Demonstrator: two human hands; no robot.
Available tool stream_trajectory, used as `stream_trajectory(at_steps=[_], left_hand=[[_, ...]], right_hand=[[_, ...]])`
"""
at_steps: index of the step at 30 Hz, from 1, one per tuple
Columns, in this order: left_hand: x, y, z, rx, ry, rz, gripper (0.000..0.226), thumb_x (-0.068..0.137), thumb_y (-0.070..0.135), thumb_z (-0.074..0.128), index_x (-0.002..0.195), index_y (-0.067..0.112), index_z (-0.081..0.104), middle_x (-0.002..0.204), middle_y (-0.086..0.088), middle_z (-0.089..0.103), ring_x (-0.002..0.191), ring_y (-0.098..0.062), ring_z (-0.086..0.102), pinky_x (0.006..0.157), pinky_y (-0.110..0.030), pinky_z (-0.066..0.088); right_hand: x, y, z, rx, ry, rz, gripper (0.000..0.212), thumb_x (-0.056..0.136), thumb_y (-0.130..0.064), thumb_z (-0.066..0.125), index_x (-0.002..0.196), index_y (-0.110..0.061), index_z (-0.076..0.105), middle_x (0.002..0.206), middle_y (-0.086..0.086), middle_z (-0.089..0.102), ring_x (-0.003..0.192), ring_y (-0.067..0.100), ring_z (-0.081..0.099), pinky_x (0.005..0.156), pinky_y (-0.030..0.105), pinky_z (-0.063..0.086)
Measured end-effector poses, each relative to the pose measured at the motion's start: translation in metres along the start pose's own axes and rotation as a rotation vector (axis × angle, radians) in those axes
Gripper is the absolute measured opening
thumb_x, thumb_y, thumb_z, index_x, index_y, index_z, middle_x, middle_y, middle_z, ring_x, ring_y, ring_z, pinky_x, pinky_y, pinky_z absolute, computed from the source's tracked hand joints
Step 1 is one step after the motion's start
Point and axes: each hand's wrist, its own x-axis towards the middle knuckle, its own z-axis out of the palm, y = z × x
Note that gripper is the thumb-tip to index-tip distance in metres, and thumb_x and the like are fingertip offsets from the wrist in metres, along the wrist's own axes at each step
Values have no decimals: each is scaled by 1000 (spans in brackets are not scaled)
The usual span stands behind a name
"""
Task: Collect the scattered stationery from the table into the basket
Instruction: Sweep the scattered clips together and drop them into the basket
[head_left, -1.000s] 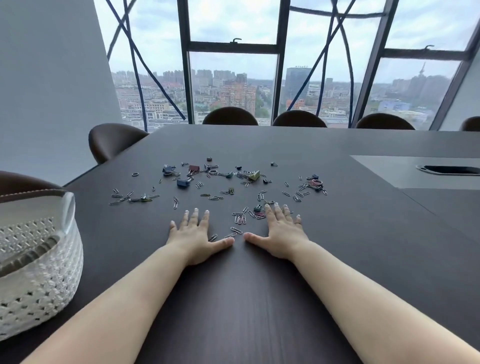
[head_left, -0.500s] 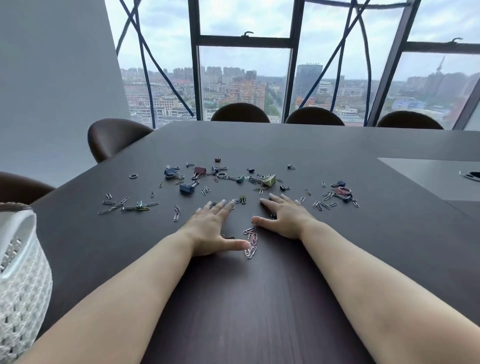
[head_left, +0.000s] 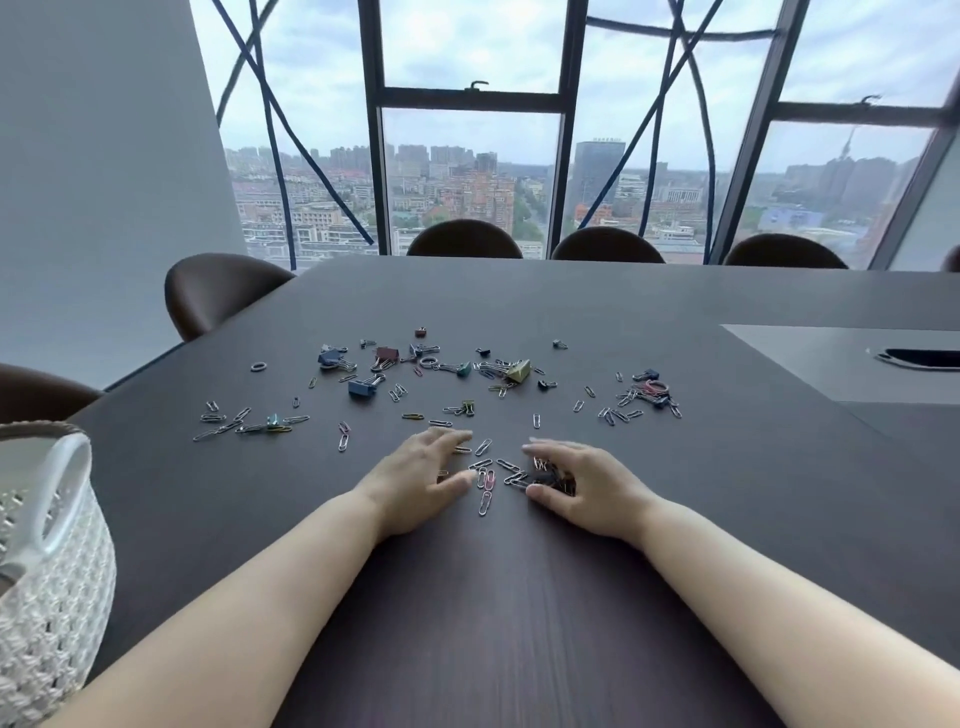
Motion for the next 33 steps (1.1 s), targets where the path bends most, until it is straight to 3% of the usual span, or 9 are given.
stream_trajectory(at_steps=[2, 4, 9, 14, 20, 23, 26, 29, 33], left_hand=[[-1, 11, 7, 156, -139, -8, 102, 64, 80, 36, 148, 33, 5, 157, 7, -2, 144, -17, -7, 118, -40, 4], [4, 16, 12, 252, -173, -21, 103, 67, 83, 39, 147, 33, -4, 156, 8, -11, 143, -17, -15, 118, -45, -1], [24, 9, 11, 196, -44, 12, 64, 91, 55, 39, 145, 23, 26, 152, 6, 24, 141, -17, 15, 116, -31, 13], [21, 9, 13, 119, 97, 35, 30, 93, 38, 48, 118, 24, 55, 124, 1, 48, 122, -21, 38, 102, -29, 30], [16, 15, 11, 171, 115, 48, 24, 93, 42, 46, 102, 22, 54, 107, 4, 55, 99, -17, 55, 75, -24, 35], [15, 16, 11, 235, 132, 62, 27, 92, 47, 45, 92, 21, 52, 103, 3, 59, 97, -18, 56, 75, -26, 35], [14, 16, 12, 267, 148, 74, 27, 91, 49, 44, 81, 23, 45, 101, 1, 60, 96, -21, 57, 76, -28, 37], [13, 17, 13, 300, 166, 67, 31, 92, 49, 43, 77, 22, 42, 100, 1, 59, 95, -22, 56, 74, -28, 37], [13, 16, 14, 313, 214, 71, 31, 92, 48, 43, 75, 21, 42, 98, 1, 62, 95, -23, 57, 71, -26, 35]], right_hand=[[-1, -1, 0, -134, 51, 66, 71, 82, -53, 59, 143, -26, 34, 151, -6, 27, 140, 16, 21, 114, 29, 17], [2, -3, 0, -228, 28, 102, 73, 81, -63, 52, 143, -31, 32, 151, -5, 26, 138, 18, 19, 114, 33, 17], [10, -1, 0, -249, 37, 81, 54, 86, -60, 46, 132, -33, 48, 131, -5, 45, 124, 18, 34, 106, 30, 26], [15, -1, 2, -198, 128, 65, 33, 87, -49, 54, 106, -23, 63, 112, -1, 54, 112, 18, 46, 93, 27, 34], [12, -4, 4, -239, 157, 68, 27, 88, -48, 53, 79, -23, 48, 95, 0, 62, 93, 23, 58, 72, 29, 37], [11, -5, 3, -284, 152, 68, 32, 89, -49, 50, 70, -23, 42, 91, 0, 60, 91, 23, 58, 70, 29, 37], [10, -7, 4, -294, 162, 96, 43, 89, -50, 48, 57, -26, 32, 89, 0, 45, 89, 23, 56, 67, 26, 33], [10, -8, 4, -337, 174, 115, 44, 91, -48, 45, 58, -27, 27, 98, 4, 55, 94, 25, 58, 70, 28, 36], [9, -9, 5, -346, 216, 78, 29, 92, -44, 45, 73, -22, 41, 96, 6, 66, 95, 26, 61, 70, 29, 37]])
